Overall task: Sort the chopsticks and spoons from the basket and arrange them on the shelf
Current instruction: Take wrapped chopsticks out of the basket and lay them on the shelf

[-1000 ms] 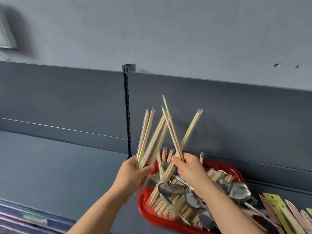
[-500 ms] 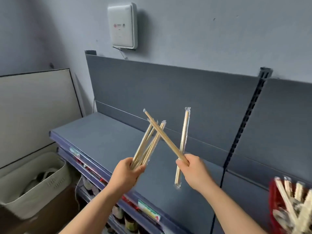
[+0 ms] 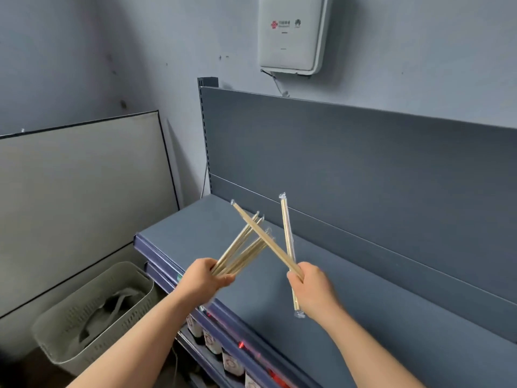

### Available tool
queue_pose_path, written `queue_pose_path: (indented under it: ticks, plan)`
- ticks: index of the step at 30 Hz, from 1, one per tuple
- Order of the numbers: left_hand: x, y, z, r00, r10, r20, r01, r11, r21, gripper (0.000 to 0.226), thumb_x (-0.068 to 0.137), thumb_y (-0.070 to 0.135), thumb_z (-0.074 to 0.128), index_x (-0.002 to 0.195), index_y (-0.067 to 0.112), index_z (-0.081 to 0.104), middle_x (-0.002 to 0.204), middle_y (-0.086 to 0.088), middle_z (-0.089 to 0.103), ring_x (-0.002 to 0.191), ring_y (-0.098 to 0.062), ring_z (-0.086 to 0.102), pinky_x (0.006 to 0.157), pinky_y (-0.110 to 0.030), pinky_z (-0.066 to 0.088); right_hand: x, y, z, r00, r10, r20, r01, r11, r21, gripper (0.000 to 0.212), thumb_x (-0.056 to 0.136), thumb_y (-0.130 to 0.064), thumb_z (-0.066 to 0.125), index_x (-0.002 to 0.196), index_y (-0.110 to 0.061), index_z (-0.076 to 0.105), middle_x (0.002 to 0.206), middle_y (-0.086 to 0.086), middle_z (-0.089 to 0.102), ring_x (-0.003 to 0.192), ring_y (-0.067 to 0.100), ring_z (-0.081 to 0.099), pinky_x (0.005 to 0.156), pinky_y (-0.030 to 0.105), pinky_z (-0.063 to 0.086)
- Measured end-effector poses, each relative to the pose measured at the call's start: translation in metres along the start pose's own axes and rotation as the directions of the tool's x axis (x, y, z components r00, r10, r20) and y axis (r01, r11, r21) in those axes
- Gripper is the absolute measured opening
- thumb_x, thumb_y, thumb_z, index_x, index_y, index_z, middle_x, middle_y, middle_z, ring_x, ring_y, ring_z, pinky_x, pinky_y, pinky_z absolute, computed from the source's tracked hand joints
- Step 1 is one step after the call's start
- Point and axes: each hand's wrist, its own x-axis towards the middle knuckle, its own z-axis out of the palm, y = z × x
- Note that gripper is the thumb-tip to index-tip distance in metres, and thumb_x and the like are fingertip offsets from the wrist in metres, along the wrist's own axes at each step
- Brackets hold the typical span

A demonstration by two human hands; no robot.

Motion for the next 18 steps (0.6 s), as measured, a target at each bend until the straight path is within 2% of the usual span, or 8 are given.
queue_pose_path:
  ticks: [4,7,10,12,14,16,18]
  plan:
    - [0.06,-0.012,0.001,1.0,0.001,0.013,-0.002,0.997,0.082,0.029,0.078,0.039,0.076,0.083,0.012,0.066,0.068,0.001,0.059,0.059,-0.014,0.05,0.053,-0.026,0.036,0.05,-0.007,0.031,1.0,0.011,0.029,-0.009,0.999,-0.051,0.031,0.097,-0.026,0.045,0.067,-0.021,0.04,0.064,-0.006,0.047,0.056,0.016,0.044,0.049,0.028,0.033]
    - [0.099,-0.017,0.001,0.999,0.005,0.042,-0.011,0.992,0.129,0.025,0.076,0.039,0.077,0.081,0.017,0.065,0.07,0.003,0.06,0.062,-0.014,0.053,0.055,-0.026,0.039,0.084,-0.011,0.051,0.998,0.038,0.044,-0.036,0.998,-0.046,0.034,0.096,-0.024,0.045,0.064,-0.021,0.036,0.062,-0.006,0.043,0.052,0.015,0.04,0.046,0.026,0.033]
    - [0.132,-0.022,0.002,0.996,0.016,0.085,-0.028,0.989,0.143,0.026,0.074,0.038,0.079,0.084,0.019,0.066,0.078,0.002,0.064,0.068,-0.014,0.057,0.058,-0.025,0.042,0.109,-0.016,0.069,0.995,0.072,0.064,-0.069,0.996,-0.053,0.034,0.096,-0.023,0.044,0.064,-0.021,0.036,0.062,-0.006,0.043,0.046,0.011,0.039,0.036,0.017,0.027]
    - [0.151,-0.026,0.004,0.994,0.023,0.107,-0.039,0.988,0.153,0.028,0.071,0.038,0.081,0.082,0.021,0.062,0.078,0.003,0.062,0.069,-0.015,0.055,0.056,-0.024,0.04,0.121,-0.019,0.08,0.994,0.091,0.068,-0.089,0.995,-0.034,0.035,0.096,-0.022,0.045,0.063,-0.02,0.034,0.063,-0.004,0.042,0.045,0.011,0.037,0.03,0.018,0.028]
    - [0.168,-0.032,0.004,0.993,0.028,0.111,-0.047,0.985,0.168,0.033,0.069,0.038,0.082,0.089,0.021,0.062,0.086,0.003,0.062,0.077,-0.017,0.057,0.062,-0.026,0.04,0.132,-0.023,0.092,0.993,0.105,0.054,-0.104,0.994,-0.018,0.037,0.096,-0.02,0.047,0.061,-0.019,0.033,0.07,-0.001,0.041,0.048,0.012,0.036,0.028,0.017,0.03]
    - [0.185,-0.039,0.004,0.992,0.025,0.12,-0.048,0.981,0.188,0.041,0.066,0.037,0.083,0.097,0.022,0.061,0.092,0.005,0.06,0.085,-0.018,0.056,0.069,-0.026,0.04,0.139,-0.026,0.103,0.99,0.135,0.038,-0.135,0.991,0.004,0.036,0.095,-0.021,0.049,0.061,-0.019,0.038,0.079,0.002,0.042,0.053,0.015,0.04,0.029,0.016,0.029]
    - [0.2,-0.047,0.003,0.989,0.039,0.145,-0.068,0.977,0.201,0.04,0.066,0.036,0.084,0.093,0.024,0.057,0.091,0.006,0.058,0.083,-0.016,0.054,0.067,-0.024,0.038,0.144,-0.032,0.114,0.986,0.165,0.019,-0.165,0.986,0.032,0.026,0.095,-0.021,0.051,0.069,-0.016,0.053,0.089,0.002,0.043,0.062,0.02,0.048,0.039,0.025,0.045]
